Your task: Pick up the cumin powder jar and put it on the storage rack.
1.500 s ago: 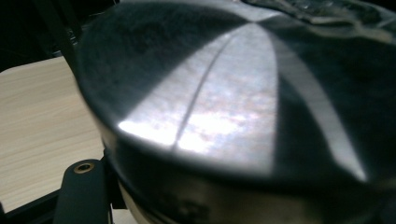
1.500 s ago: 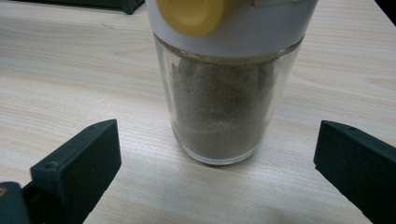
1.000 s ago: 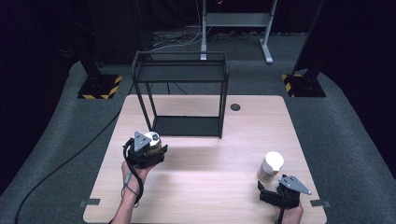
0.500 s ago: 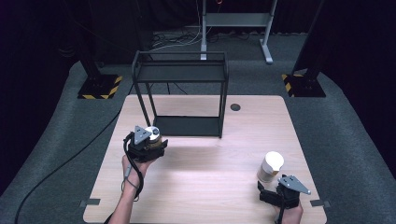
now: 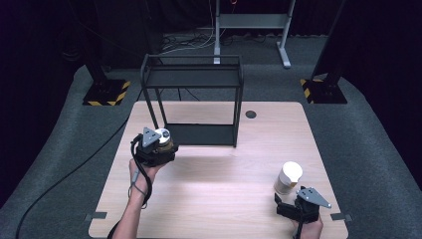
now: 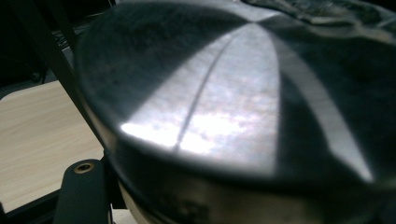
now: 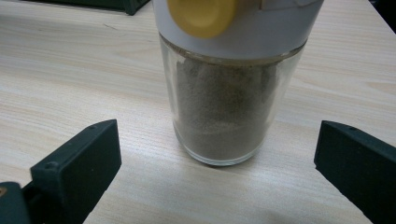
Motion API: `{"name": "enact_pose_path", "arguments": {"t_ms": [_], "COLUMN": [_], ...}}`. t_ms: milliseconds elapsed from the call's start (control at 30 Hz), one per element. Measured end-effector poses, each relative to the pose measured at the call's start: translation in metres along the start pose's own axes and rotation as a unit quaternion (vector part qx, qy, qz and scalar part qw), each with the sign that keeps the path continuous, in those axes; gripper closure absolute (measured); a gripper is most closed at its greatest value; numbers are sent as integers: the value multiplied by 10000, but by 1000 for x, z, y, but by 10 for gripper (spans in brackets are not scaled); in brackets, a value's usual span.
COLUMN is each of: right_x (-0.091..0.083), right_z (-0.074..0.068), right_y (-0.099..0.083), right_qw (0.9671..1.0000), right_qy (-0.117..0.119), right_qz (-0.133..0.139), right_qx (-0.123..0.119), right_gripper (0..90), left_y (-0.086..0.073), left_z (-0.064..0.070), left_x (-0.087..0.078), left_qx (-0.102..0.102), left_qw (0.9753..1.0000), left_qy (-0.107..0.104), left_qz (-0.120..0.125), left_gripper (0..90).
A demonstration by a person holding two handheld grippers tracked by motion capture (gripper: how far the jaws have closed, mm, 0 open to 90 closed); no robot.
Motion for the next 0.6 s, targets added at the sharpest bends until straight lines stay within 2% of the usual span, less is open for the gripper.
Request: {"name": "enact_pose_path", "arguments": {"t_ms": [600], "right_x": [0], "right_z": [0], "right_y": [0], "right_qw": [10000], "right_qy": [16], "right_qz": [4], "right_qx": [-5], "right_gripper": [0], "left_y": [23], "left_z": [-2], "left_x": [-3], "left_qx": [126], "left_qw": [9999], "left_qy": [-43], "left_qz": [76], "left_gripper": [305]}}
Point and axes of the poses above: each handheld gripper's, and its own axes: x roughly forward along the jaws, y roughly out of its top, z roughly to its right, the point moved 8 cm from there along x, roughly forward along the jaws, and after that the axes turned 1 degree about y, right-handed, at the moved point
